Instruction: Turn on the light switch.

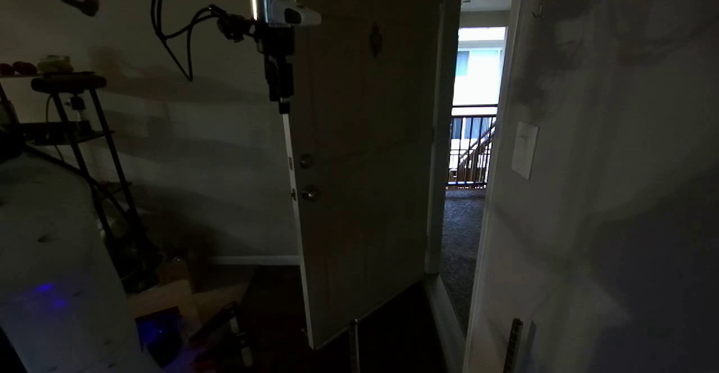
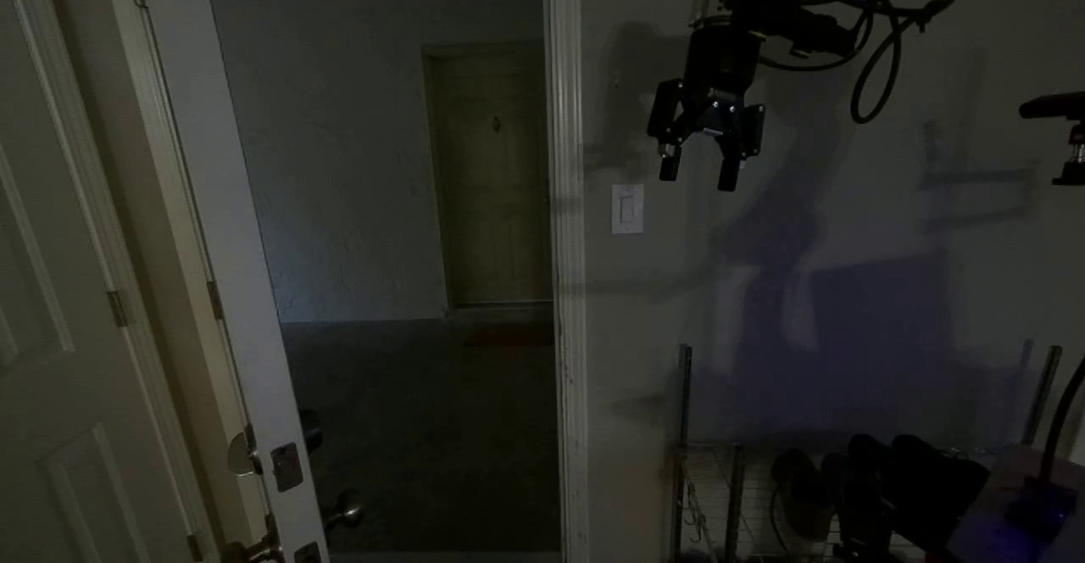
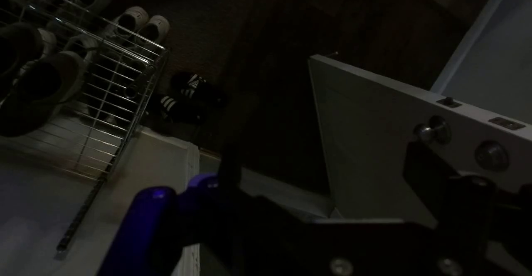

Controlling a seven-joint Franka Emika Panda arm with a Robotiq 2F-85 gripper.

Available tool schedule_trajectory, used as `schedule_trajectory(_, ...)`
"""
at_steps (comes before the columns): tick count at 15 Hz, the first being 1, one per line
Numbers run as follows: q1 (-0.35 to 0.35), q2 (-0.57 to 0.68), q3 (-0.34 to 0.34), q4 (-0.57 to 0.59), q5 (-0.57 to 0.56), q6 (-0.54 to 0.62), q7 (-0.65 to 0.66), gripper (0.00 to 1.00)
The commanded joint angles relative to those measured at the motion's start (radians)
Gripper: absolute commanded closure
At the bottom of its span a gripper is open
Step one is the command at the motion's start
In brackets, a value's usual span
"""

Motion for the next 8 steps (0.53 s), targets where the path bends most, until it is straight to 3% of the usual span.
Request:
schedule_trajectory(1, -0.008, 0.000, 0.006, 0.002, 0.003, -0.003, -0.003, 0.00)
schedule_trajectory(8, -0.043, 0.081, -0.002, 0.019, -0.027, 0.094, -0.007, 0.00)
